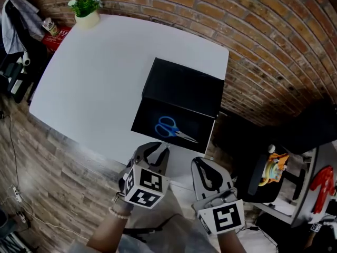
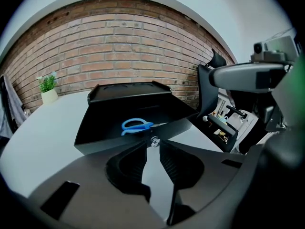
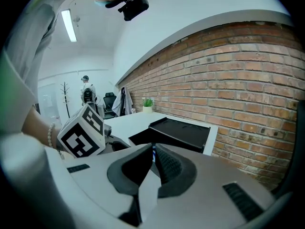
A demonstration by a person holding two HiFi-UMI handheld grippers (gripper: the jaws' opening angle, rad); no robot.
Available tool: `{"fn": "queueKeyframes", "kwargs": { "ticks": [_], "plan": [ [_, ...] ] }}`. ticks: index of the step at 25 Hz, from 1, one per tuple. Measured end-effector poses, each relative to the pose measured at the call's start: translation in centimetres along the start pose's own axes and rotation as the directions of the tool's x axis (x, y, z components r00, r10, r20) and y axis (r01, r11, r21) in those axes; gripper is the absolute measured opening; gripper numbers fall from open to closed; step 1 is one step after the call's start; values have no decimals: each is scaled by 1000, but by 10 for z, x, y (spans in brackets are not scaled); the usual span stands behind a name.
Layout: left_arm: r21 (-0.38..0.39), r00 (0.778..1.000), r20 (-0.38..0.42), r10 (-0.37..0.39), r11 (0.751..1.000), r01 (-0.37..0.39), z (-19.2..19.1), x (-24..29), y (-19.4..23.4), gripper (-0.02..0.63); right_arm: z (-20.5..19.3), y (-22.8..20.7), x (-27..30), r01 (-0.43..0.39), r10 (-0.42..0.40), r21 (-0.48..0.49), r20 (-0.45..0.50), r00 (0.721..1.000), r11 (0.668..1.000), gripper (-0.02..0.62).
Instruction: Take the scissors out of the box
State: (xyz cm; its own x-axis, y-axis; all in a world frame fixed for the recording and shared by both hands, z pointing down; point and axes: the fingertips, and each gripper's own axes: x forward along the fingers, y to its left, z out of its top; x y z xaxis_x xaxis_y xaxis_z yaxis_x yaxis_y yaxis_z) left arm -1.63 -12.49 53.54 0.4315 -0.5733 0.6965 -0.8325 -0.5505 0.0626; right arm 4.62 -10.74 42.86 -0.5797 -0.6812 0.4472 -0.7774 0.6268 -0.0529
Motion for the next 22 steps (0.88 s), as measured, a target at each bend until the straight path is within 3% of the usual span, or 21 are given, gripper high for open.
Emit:
{"fn": "queueKeyframes", "kwargs": {
  "ticks": [5, 10, 19, 22],
  "plan": [
    [60, 1000, -11, 23, 998, -23, 1, -16, 14, 70, 17, 0, 21, -19, 20, -46, 21, 1000, 999, 48],
    [47, 999, 15, 51, 998, -51, 1, -37, 36, 28, 24, 3, 49, -81, 81, -114, -4, 997, 990, 48],
    [-27, 994, 75, 80, 997, -79, 12, -64, 70, 18, 11, 6, 109, -193, 147, -299, -170, 974, 935, 48],
    [-39, 991, 96, 92, 995, -89, 16, -71, 79, 18, 5, 5, 124, -228, 161, -319, -223, 961, 920, 48]
  ]
}}
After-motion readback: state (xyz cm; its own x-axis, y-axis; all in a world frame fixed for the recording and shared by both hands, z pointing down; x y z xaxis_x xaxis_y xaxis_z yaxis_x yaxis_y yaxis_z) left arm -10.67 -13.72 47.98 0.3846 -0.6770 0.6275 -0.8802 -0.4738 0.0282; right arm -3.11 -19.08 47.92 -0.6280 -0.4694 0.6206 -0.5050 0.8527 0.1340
